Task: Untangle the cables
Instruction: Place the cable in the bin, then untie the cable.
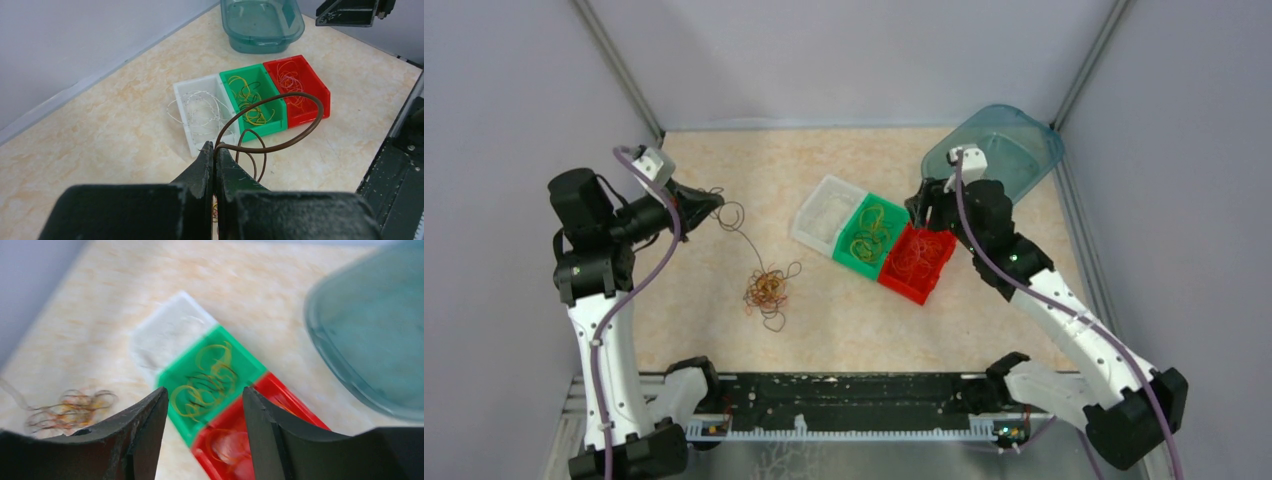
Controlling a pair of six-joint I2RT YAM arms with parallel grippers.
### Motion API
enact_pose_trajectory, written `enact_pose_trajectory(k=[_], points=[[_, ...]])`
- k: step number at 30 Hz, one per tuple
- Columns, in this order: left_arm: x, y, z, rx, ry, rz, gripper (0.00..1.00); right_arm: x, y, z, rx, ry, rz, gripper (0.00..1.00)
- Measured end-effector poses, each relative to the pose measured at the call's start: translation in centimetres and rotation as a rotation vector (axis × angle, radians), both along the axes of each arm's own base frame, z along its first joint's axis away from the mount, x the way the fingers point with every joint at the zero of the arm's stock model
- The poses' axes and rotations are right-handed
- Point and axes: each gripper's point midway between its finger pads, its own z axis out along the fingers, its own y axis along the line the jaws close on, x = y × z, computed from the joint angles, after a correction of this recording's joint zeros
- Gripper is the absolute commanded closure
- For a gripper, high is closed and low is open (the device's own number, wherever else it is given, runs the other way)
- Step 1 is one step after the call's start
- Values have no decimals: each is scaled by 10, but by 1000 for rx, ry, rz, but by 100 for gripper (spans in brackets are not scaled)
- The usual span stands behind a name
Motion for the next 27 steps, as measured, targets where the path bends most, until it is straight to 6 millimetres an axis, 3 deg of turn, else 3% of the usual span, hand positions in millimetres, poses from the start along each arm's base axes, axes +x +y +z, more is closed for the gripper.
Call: enact_pose_trajectory(k=[3, 5, 8, 10, 14, 22, 27], points=[[-3, -3, 1, -22, 14, -14, 100, -12, 40, 43, 149, -149, 197, 36], [-5, -5, 3, -39, 23, -26, 100, -27, 72, 56, 201, -216, 345, 35], [-8, -9, 7, -69, 37, -45, 100, -63, 140, 62, 221, -270, 623, 36], [-10, -12, 10, -88, 45, -58, 100, -85, 185, 52, 222, -271, 788, 38], [-13, -16, 16, -120, 52, -79, 100, -105, 236, 32, 248, -276, 959, 39], [-20, -22, 28, -174, 56, -115, 100, -105, 306, 12, 300, -319, 1082, 47], [-23, -24, 30, -188, 67, -130, 100, -98, 333, -23, 310, -267, 1099, 51]])
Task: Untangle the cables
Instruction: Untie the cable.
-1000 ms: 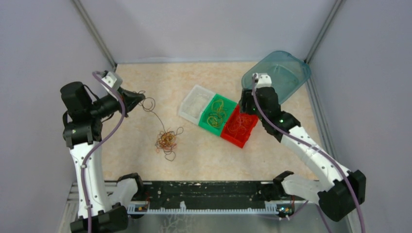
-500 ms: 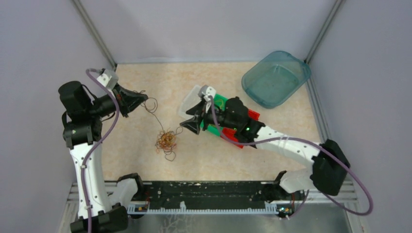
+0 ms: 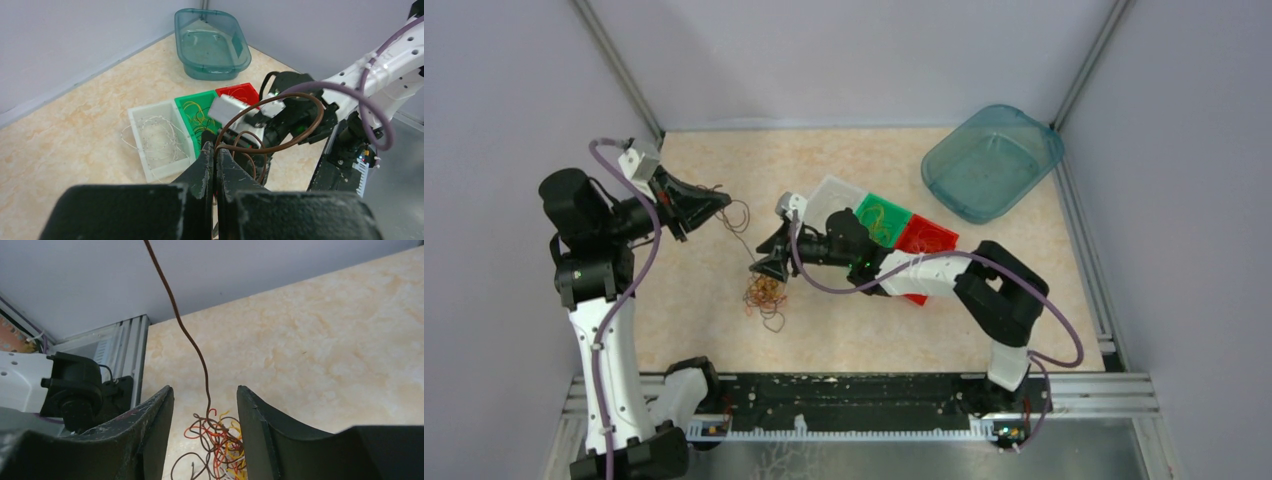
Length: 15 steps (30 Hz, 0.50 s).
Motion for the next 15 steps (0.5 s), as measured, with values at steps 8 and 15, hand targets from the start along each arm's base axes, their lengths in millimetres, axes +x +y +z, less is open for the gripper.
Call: enact_pose_trajectory(k=[8, 15], points=[[-2, -1, 0, -8, 9, -9, 100, -8, 16, -25, -18, 55, 58, 99], [-2, -1, -1, 2, 1, -8, 68, 1, 20, -19, -4, 44, 14, 100]])
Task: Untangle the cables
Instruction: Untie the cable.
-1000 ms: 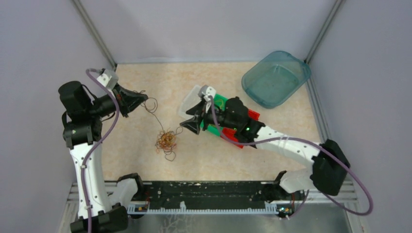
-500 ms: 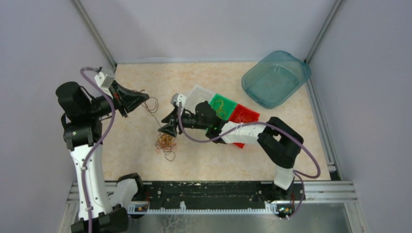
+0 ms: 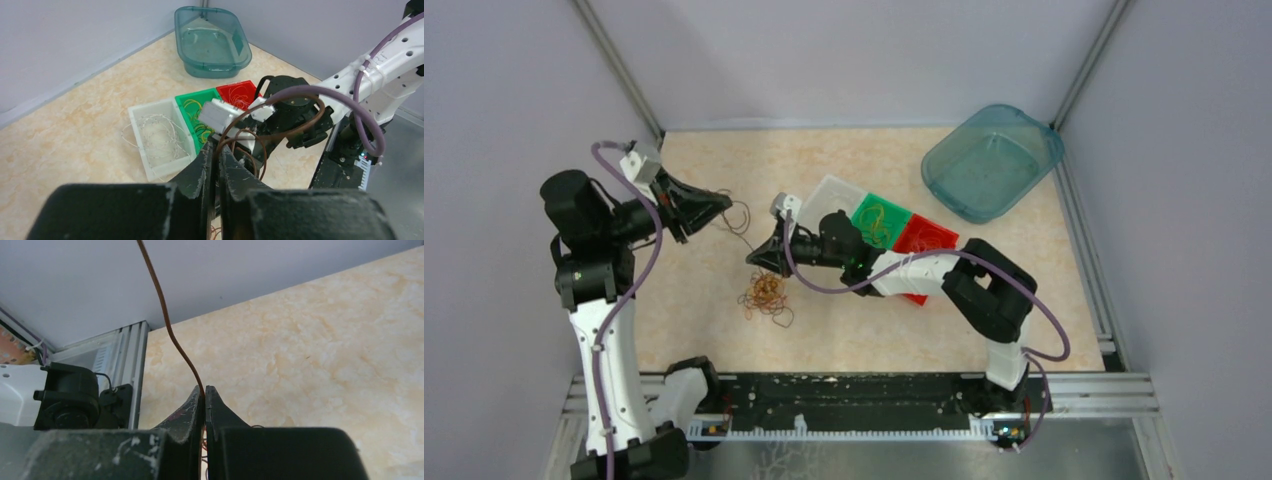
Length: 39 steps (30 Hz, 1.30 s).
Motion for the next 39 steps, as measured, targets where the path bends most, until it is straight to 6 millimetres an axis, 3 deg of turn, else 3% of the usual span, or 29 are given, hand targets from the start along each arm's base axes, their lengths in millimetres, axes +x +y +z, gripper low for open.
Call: enact_pose_trajectory(k=[2, 3, 5, 6, 12, 15, 19, 23, 28, 33, 39], points=[[0, 1, -4, 18, -17, 4, 30, 3, -4, 4, 9, -4, -23, 100], [0, 1, -9, 26, -18, 8, 18, 6, -7, 9, 19, -8, -36, 100], [-1, 3, -24, 43, -2, 12, 3, 9, -15, 29, 63, -22, -60, 100], [-1, 3, -34, 53, 16, 13, 1, 11, -20, 44, 101, -35, -74, 100], [-2, 6, -57, 101, 44, 9, 0, 23, -62, 153, 353, -125, -162, 100], [-5, 6, -63, 127, 31, 0, 0, 25, -85, 194, 459, -148, -191, 100], [-14, 4, -72, 147, 28, -36, 0, 29, -102, 221, 524, -146, -215, 100], [-26, -2, -82, 149, 30, -97, 0, 31, -106, 232, 549, -121, -215, 100], [-30, -2, -112, 160, 59, -134, 2, 29, -107, 251, 585, -85, -197, 100], [-34, -2, -147, 159, 119, -149, 5, 27, -115, 285, 664, -64, -199, 100], [-39, -7, -153, 149, 64, -164, 7, 21, -133, 337, 792, -22, -195, 100]])
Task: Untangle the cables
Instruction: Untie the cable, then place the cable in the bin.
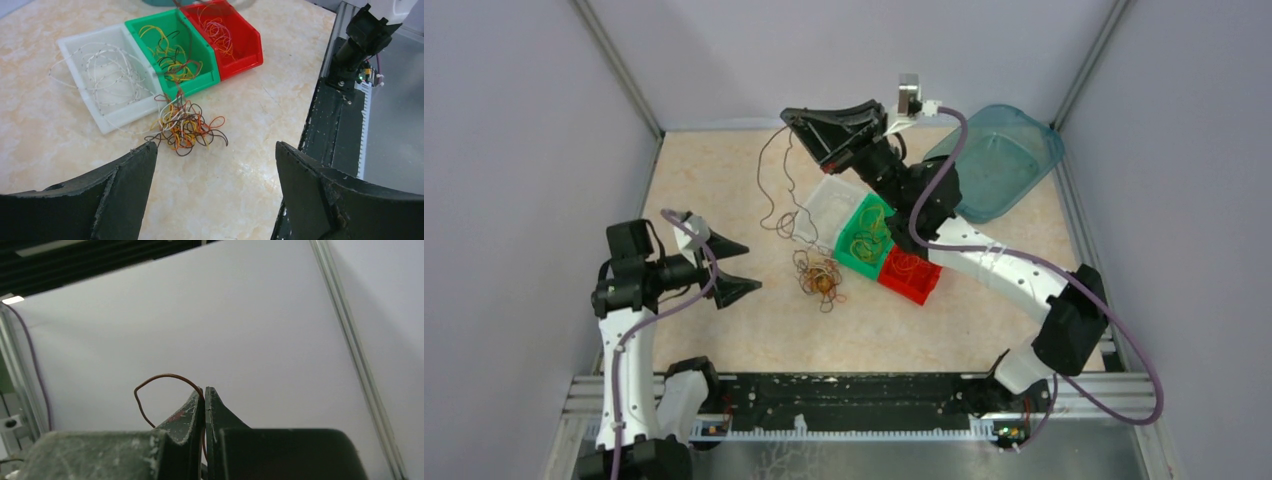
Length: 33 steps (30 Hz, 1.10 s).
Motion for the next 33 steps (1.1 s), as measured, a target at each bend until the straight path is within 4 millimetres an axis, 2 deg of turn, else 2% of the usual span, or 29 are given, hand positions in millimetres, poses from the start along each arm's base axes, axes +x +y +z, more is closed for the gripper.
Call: enact_pose_trajectory(k=[8, 11, 16, 19, 21, 23, 26, 29, 33], points=[[-9, -25, -5, -52, -14, -103, 9, -32, -31, 84, 179, -58, 81, 100], [-7, -32, -7, -64, 2, -111, 11, -42, -40, 104, 211, -89, 95, 100], [4, -35, 0, -70, -9, -93, 14, -55, -48, 130, 206, -142, 98, 100], [11, -34, 5, -61, -11, -80, 18, -55, -53, 135, 171, -155, 62, 100], [16, -33, 9, -53, -19, -67, 18, -49, -58, 129, 138, -146, 25, 100], [17, -33, 11, -47, -21, -60, 17, -34, -66, 113, 89, -119, -32, 100], [16, -32, 13, -39, -12, -53, 15, -3, -82, 75, -3, -53, -146, 100], [16, -31, 17, -35, 0, -46, 13, 32, -95, 25, -100, 27, -252, 100], [18, -30, 22, -26, 7, -37, 11, 76, -99, -59, -261, 156, -341, 100]])
